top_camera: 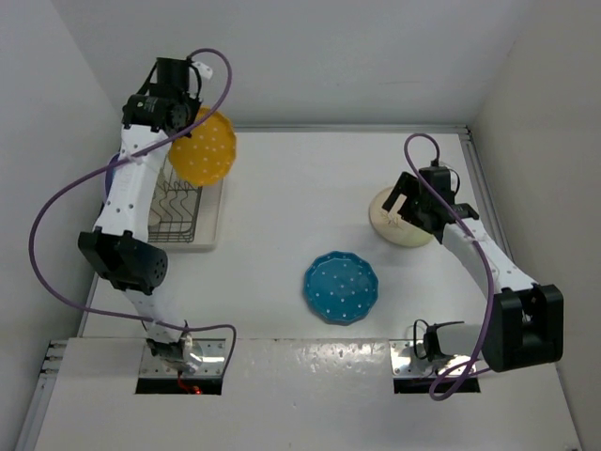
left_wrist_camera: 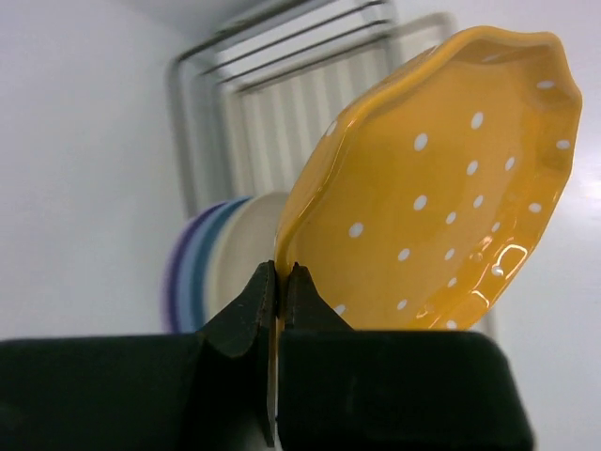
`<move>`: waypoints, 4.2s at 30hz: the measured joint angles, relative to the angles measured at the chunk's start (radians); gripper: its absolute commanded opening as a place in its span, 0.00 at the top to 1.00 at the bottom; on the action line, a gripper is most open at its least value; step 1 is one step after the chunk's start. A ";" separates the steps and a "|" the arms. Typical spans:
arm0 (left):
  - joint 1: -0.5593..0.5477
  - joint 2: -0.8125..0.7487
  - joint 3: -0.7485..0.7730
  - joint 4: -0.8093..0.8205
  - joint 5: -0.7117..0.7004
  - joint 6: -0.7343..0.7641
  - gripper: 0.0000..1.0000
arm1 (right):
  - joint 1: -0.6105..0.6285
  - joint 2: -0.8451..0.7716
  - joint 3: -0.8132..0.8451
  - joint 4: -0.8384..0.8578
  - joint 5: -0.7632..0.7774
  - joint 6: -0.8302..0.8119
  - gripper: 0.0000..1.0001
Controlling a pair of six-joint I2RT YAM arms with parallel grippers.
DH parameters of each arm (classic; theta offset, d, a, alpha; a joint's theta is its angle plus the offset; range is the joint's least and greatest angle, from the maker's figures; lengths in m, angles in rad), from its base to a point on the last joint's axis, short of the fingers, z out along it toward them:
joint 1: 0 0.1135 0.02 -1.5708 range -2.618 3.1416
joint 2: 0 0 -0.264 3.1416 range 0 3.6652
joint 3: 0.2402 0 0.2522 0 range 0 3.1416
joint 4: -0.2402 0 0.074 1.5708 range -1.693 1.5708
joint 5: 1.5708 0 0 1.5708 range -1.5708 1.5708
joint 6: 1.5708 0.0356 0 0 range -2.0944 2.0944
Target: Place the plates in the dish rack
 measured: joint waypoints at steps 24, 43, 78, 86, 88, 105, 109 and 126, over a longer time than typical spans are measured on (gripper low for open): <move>0.109 -0.163 -0.386 0.215 -0.430 0.202 1.00 | 0.001 -0.008 -0.046 0.037 -0.007 0.027 0.03; 0.016 -0.241 -0.753 0.797 -0.731 0.510 1.00 | 0.001 -0.023 -0.073 0.049 -0.011 0.027 0.03; -0.029 -0.299 -0.972 0.788 -0.730 0.339 1.00 | 0.001 -0.088 -0.100 0.045 0.012 0.027 0.03; -0.047 -0.293 -0.972 0.753 -0.729 0.292 0.82 | 0.001 -0.088 -0.100 0.044 0.012 0.027 0.03; -0.047 -0.292 -0.972 0.740 -0.723 0.281 0.77 | 0.001 -0.088 -0.100 0.045 0.012 0.027 0.03; -0.081 -0.277 -0.740 0.614 -0.637 0.251 0.35 | 0.001 -0.089 -0.100 0.043 0.011 0.020 0.03; -0.185 -0.294 -0.643 0.538 -0.520 0.207 0.25 | 0.001 -0.089 -0.099 0.035 0.010 0.013 0.03; -0.572 0.071 -0.729 0.266 0.571 0.029 0.14 | 0.001 -0.167 -0.088 -0.066 0.011 -0.010 0.03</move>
